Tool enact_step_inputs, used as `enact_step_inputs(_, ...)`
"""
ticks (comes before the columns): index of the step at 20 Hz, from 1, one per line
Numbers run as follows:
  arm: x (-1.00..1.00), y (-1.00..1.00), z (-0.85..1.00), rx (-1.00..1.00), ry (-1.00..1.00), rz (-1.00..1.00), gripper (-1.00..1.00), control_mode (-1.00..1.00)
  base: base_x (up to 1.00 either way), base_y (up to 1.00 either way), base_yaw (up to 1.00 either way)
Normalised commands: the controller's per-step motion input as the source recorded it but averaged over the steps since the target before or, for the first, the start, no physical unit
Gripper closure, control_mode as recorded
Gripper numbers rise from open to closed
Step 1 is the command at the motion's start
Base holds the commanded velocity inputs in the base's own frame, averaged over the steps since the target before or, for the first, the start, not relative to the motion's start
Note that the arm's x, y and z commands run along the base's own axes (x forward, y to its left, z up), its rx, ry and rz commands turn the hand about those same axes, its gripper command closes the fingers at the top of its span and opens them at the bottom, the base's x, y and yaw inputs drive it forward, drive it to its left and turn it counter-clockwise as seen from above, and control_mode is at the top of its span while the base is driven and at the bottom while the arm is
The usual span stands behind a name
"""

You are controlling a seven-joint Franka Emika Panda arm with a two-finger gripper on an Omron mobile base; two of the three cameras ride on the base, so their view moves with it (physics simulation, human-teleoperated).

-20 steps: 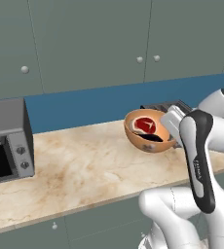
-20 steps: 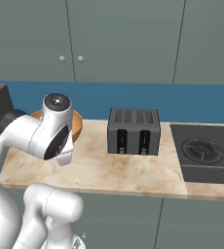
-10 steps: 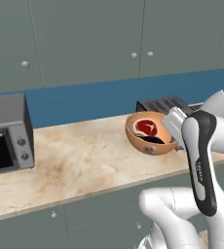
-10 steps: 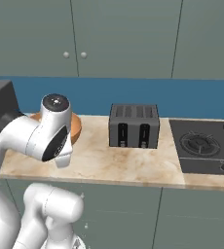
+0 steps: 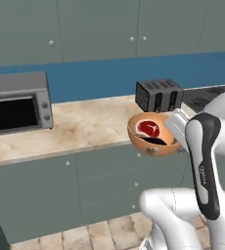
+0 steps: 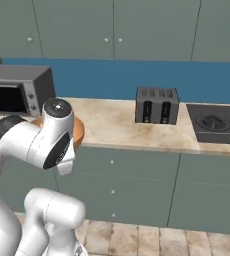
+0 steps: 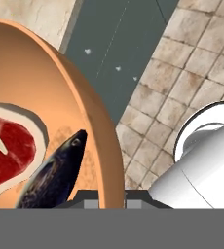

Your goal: Place the bowl with the bell pepper and sweet potato on the top shelf of the fridge. Place the bowl with the fish and steak on the second highest shelf of the fridge.

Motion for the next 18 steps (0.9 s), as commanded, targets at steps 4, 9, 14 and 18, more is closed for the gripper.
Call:
enact_step_inputs(4,0.0,0.0,0.0,0.0,0.0,0.0,1.0,1.0,-0.99,0.86,0.33)
enact_step_inputs(9,0.0,0.0,0.0,0.0,0.0,0.0,1.0,1.0,-0.98,0.98,0.35)
enact_step_inputs(14,0.0,0.0,0.0,0.0,0.0,0.0,1.0,1.0,-0.87,0.9,0.28)
enact_step_inputs(18,0.0,0.0,0.0,0.0,0.0,0.0,1.0,1.0,-0.14,1.0,0.19)
